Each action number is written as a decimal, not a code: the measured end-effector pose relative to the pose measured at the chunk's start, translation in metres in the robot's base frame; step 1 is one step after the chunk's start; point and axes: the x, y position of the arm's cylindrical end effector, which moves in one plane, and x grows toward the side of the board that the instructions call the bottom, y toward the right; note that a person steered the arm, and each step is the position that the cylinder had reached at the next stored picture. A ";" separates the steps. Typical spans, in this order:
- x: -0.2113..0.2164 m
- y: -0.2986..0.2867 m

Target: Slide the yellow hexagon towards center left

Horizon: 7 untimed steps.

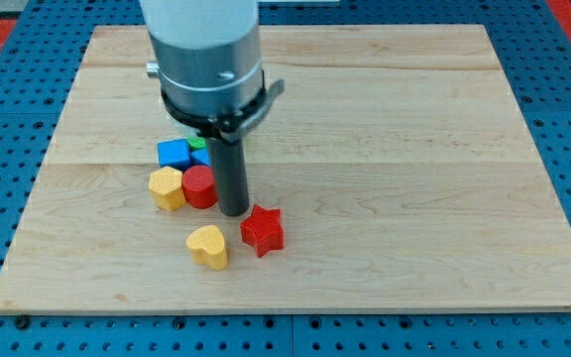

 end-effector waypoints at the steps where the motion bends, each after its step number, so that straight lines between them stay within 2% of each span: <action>1: 0.036 0.030; 2: -0.002 0.020; 3: -0.037 -0.037; 4: -0.007 -0.025; 6: 0.029 -0.100; 7: -0.001 -0.105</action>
